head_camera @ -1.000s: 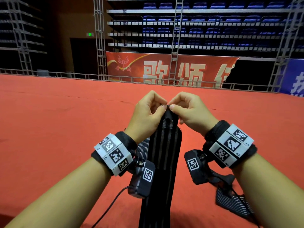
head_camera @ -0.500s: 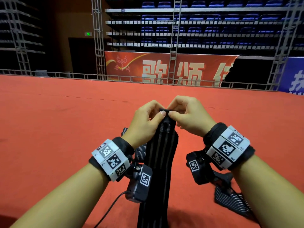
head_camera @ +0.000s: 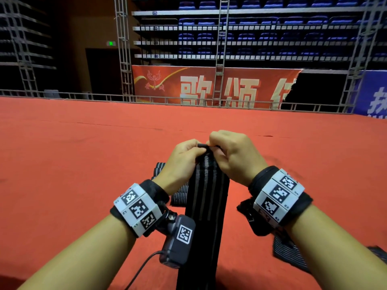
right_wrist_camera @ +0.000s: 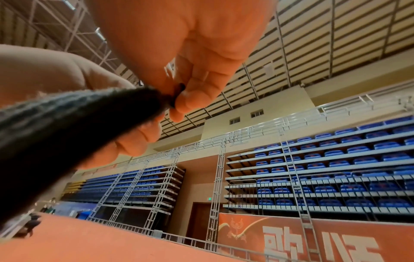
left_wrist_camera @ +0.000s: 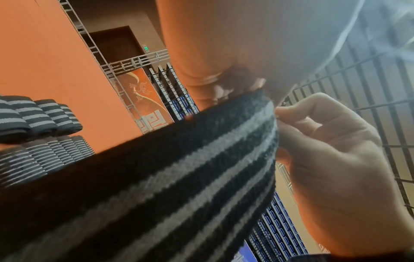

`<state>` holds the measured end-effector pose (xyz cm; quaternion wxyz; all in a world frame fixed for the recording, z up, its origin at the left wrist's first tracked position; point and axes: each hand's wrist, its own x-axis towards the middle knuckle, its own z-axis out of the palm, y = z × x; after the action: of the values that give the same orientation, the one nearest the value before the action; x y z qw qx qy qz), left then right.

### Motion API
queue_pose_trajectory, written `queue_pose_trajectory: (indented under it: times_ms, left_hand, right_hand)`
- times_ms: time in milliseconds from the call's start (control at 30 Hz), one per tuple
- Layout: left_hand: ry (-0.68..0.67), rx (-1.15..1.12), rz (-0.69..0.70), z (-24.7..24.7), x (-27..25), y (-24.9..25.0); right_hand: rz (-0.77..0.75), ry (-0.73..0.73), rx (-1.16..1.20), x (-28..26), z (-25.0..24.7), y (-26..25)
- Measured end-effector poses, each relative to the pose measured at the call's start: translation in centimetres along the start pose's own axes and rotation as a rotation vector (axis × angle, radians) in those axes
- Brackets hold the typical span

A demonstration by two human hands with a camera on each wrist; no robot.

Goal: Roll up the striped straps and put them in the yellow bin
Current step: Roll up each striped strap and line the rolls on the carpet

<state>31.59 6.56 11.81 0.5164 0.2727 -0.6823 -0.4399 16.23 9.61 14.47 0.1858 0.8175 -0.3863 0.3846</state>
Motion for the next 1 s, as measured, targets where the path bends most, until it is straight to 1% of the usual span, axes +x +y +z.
queue_pose_trajectory:
  times_ms: [133,233,300,367,433,500,600,700,733,800,900,1000]
  left_hand:
    - [0.025,-0.012,-0.016,-0.1,0.0,-0.3]
    - [0.023,0.072,0.018,-0.2,-0.1,-0.7]
    - [-0.005,0.155,0.065,-0.3,-0.2,-0.8]
    - [-0.016,0.221,0.118,-0.6,-0.2,-0.6]
    - [-0.028,0.289,0.182,-0.8,-0.2,-0.4]
    - [-0.047,0.351,0.223,-0.8,-0.3,-0.3]
    - [-0.038,0.350,0.180,-0.6,-0.5,-0.6]
    - [-0.029,0.326,0.074,-0.6,-0.7,-0.8]
    - [-0.033,0.320,0.061,-0.6,-0.7,-0.8]
    - [-0.029,0.316,0.086,-0.6,-0.9,-0.7]
    - [-0.030,0.324,0.121,-0.7,-1.0,-0.8]
    - [-0.045,0.316,0.137,-0.8,-1.2,-1.0]
  right_hand:
    - [-0.051,-0.052,-0.078,-0.1,-0.1,-0.2]
    - [-0.048,-0.053,-0.042,-0.2,-0.2,-0.1]
    - [0.043,-0.024,0.079,-0.6,-0.1,0.2]
    - [0.233,-0.001,0.294,-1.1,-0.2,0.2]
    - [0.395,-0.023,0.516,-1.4,-0.2,0.1]
    - [0.443,-0.029,0.570,-1.6,-0.1,0.3]
    - [0.384,-0.025,0.468,-1.6,0.0,0.6]
    - [0.304,0.006,0.330,-1.8,-0.1,0.2]
    - [0.264,0.023,0.305,-1.8,0.0,0.0]
    - [0.163,0.042,0.224,-1.7,0.1,-0.4]
    - [0.041,0.002,0.070,-1.8,0.1,-0.3]
    - [0.036,-0.049,0.070,-2.0,0.0,-0.3]
